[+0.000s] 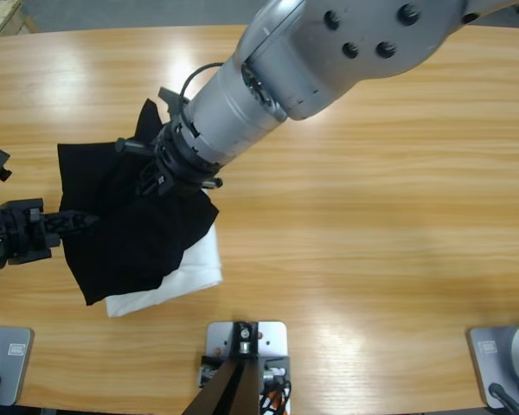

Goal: Fold clothes

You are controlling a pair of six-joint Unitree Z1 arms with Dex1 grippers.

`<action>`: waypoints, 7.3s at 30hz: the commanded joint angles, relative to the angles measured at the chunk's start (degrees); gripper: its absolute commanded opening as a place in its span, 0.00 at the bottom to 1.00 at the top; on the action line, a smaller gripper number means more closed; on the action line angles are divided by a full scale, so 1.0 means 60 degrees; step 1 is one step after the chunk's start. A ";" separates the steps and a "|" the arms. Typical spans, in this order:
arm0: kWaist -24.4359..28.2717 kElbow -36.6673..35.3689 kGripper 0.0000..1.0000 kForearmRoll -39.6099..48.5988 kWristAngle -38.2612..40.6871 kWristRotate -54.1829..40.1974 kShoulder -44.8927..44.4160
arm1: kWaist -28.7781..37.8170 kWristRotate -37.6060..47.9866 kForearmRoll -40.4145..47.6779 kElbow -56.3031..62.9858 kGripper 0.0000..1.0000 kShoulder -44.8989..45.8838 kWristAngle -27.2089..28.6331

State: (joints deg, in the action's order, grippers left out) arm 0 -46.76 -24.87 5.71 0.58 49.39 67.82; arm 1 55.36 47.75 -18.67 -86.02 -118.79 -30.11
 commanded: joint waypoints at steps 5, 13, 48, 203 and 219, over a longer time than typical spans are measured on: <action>0.0993 0.0887 0.00 -0.0849 0.0314 -0.0277 0.1068 | -0.0139 -0.0689 -0.0170 -0.0347 0.00 -0.1196 -0.0024; 0.1111 0.1139 0.00 -0.1613 0.0730 -0.0022 0.1792 | -0.0438 -0.1179 -0.0436 -0.0256 0.00 -0.1337 0.0512; -0.0738 -0.7008 1.00 0.7135 -0.0339 -1.3300 0.4534 | -0.2275 -0.2805 -0.3480 0.4250 1.00 0.6890 0.3647; 0.4893 -0.9144 0.96 0.9695 0.1269 -0.8551 0.2384 | -0.6711 -0.5822 -0.7391 0.3128 1.00 0.6099 0.5827; 0.5362 -0.3522 0.96 0.7237 0.1143 -0.6989 -0.3186 | -0.5917 -0.6487 -0.6354 0.4973 0.99 0.7614 0.7670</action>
State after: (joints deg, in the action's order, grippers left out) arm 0 -16.45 -52.36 53.78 7.14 3.16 59.94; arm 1 18.21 11.99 -58.60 -59.15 -74.83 13.48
